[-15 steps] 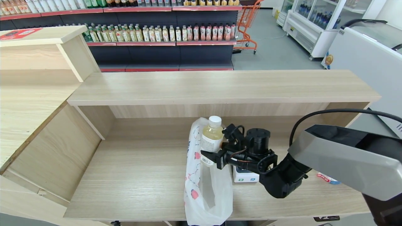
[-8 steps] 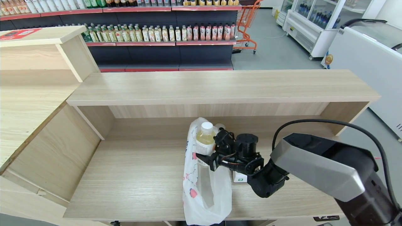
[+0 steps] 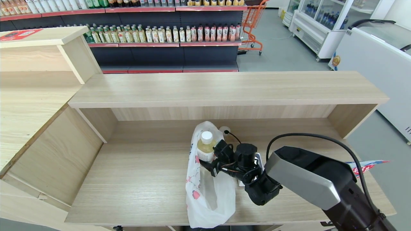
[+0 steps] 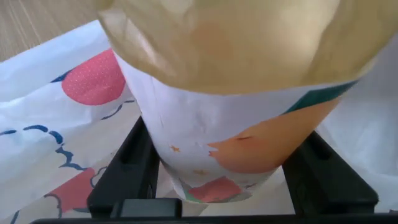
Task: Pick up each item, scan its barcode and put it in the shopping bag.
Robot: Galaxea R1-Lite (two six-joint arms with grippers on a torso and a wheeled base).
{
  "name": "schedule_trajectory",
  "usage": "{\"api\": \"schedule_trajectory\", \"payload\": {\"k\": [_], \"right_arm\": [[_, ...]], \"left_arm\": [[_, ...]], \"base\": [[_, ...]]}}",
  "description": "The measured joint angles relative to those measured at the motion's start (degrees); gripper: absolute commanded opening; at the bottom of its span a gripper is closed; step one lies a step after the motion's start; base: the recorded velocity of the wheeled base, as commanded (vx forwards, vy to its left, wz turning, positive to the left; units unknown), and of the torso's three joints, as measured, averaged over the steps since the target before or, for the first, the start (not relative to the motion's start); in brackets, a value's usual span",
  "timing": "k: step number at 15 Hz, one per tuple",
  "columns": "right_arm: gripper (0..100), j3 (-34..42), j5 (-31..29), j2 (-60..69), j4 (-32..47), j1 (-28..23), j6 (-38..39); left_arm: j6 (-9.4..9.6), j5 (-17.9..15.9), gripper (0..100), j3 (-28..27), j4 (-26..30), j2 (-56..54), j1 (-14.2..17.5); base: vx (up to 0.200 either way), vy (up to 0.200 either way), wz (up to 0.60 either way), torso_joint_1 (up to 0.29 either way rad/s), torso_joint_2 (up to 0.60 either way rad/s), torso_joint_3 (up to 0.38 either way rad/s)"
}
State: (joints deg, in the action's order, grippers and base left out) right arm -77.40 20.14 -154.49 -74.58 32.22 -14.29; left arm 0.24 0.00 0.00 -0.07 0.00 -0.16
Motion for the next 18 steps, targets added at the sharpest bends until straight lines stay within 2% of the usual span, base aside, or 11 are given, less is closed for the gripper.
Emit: {"api": "schedule_trajectory", "payload": {"k": [4, 9, 14, 18], "right_arm": [[100, 3.4, -0.3, 1.0, -1.0, -0.3, 2.1], [100, 15.8, -0.3, 12.6, -0.5, -1.3, 12.3], [100, 21.4, -0.4, 26.2, 11.0, -5.4, 19.7], [100, 29.6, -1.3, 36.5, 19.1, -11.2, 19.5]], "left_arm": [[0.02, 0.0, 100, 0.0, 0.0, 0.0, 0.0], [0.02, 0.0, 100, 0.0, 0.0, 0.0, 0.0], [0.02, 0.0, 100, 0.0, 0.0, 0.0, 0.0], [0.02, 0.0, 100, 0.0, 0.0, 0.0, 0.0]], "base": [[0.000, 0.000, 0.00, 0.000, 0.00, 0.000], [0.000, 0.000, 0.00, 0.000, 0.00, 0.000], [0.000, 0.000, 0.00, 0.000, 0.00, 0.000], [0.000, 0.000, 0.00, 0.000, 0.00, 0.000]]}}
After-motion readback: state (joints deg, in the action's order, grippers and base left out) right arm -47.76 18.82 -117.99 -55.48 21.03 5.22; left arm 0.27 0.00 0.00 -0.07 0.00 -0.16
